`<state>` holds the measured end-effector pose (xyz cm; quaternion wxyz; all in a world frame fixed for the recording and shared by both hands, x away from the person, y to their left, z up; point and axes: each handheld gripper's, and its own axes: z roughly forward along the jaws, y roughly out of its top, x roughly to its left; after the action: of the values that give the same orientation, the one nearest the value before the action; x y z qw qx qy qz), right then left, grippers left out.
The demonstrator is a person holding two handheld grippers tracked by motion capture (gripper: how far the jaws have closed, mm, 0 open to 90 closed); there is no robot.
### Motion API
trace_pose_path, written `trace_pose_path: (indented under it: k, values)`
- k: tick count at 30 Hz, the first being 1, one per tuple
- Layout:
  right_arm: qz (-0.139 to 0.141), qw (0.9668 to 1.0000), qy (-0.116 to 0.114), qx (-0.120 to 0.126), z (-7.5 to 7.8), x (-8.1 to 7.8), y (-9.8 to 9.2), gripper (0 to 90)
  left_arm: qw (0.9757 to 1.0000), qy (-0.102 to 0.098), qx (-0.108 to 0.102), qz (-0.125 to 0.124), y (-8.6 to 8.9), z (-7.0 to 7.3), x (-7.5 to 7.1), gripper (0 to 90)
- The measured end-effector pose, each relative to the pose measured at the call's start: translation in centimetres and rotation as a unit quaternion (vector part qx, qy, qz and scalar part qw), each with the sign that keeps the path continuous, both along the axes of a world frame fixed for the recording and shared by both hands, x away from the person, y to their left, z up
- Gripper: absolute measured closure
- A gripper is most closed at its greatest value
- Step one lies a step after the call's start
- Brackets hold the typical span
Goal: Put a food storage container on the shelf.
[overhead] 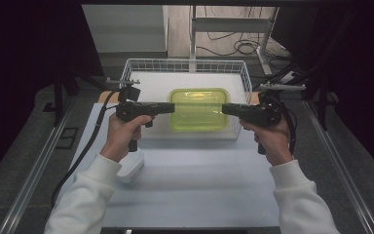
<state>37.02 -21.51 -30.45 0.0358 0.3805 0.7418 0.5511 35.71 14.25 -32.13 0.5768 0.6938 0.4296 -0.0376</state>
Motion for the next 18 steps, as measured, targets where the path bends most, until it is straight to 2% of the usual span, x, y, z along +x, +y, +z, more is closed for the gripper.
trace_pose_path:
  k: [7, 12, 18]
  values:
    - [-0.004, 1.0, 0.003, 0.007, 0.2, 1.4, 0.1, 78.9, 1.0, -0.004, 0.007, 0.002, 0.0, 0.7, 1.3, 80.3]
    - [-0.001, 0.9999, 0.006, 0.01, 0.2, 2.6, 0.2, 78.8, 0.9999, 0.004, 0.01, 0.0, 0.2, 1.0, 2.3, 80.3]
    - [-0.003, 0.9999, 0.007, 0.014, 0.5, 3.6, 0.6, 78.8, 0.9999, 0.002, 0.015, 0.005, 0.5, 1.6, 3.5, 80.5]
